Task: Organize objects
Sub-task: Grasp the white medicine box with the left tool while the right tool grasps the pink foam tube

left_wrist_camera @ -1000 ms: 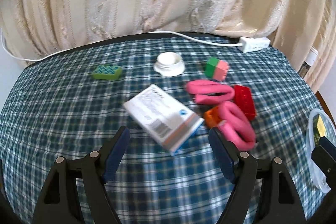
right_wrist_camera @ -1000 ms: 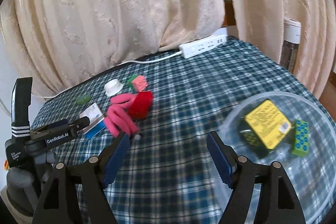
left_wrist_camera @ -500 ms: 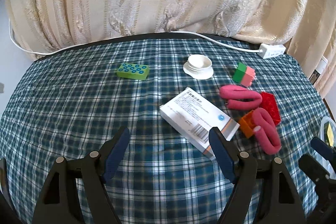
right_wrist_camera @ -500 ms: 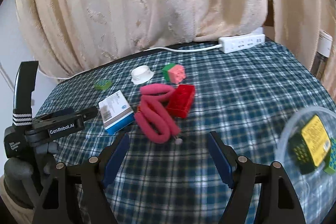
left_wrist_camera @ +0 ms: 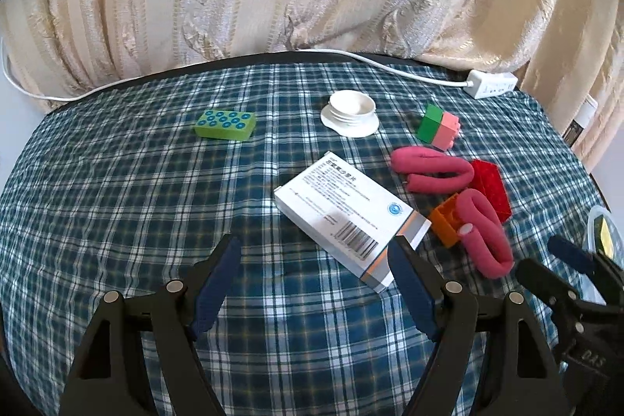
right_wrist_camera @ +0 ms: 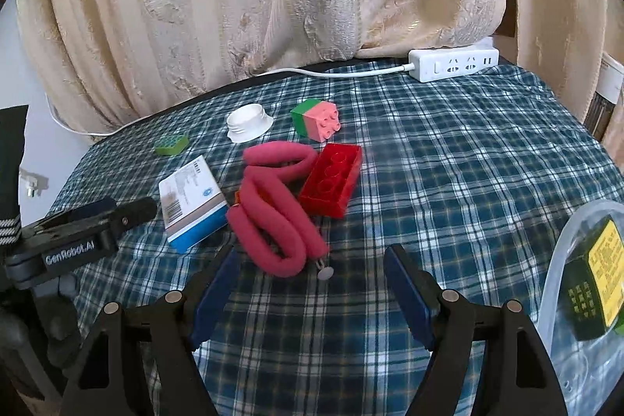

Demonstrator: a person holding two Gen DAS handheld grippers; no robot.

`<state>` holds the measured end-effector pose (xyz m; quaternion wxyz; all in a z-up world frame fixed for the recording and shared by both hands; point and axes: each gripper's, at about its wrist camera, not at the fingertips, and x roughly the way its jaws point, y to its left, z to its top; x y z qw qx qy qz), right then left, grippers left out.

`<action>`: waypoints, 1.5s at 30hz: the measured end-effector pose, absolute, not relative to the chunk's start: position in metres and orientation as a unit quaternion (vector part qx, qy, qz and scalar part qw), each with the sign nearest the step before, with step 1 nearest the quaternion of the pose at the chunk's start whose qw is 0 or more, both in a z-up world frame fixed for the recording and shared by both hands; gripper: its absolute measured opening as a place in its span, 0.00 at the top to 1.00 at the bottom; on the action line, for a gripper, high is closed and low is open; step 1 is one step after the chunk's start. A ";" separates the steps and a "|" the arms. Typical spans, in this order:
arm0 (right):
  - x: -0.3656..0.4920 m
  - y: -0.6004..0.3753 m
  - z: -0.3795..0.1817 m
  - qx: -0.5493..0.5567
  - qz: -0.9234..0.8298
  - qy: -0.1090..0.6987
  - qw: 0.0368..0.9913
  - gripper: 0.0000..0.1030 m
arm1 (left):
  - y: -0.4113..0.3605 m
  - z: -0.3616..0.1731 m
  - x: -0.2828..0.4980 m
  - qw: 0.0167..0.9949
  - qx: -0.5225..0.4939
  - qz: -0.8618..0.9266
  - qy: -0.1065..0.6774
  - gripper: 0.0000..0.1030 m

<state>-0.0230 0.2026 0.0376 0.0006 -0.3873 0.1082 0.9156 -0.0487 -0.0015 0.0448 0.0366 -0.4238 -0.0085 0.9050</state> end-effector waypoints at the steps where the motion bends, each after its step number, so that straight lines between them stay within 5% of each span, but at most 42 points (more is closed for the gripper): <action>1: -0.025 0.202 0.038 -0.388 0.916 0.105 -0.002 0.23 | -0.001 0.044 -0.049 0.036 -0.424 0.905 -0.008 0.23; 20: -0.063 0.186 0.015 -0.420 0.903 0.050 -0.077 0.23 | 0.004 0.038 -0.074 0.022 -0.450 0.892 -0.042 0.23; 25: -0.060 0.181 0.014 -0.423 0.901 0.029 -0.086 0.43 | 0.008 0.036 -0.081 0.015 -0.458 0.887 -0.055 0.23; 45: -0.012 0.190 0.020 -0.404 0.909 0.058 -0.086 0.45 | 0.023 0.019 -0.110 -0.063 -0.468 0.875 -0.105 0.23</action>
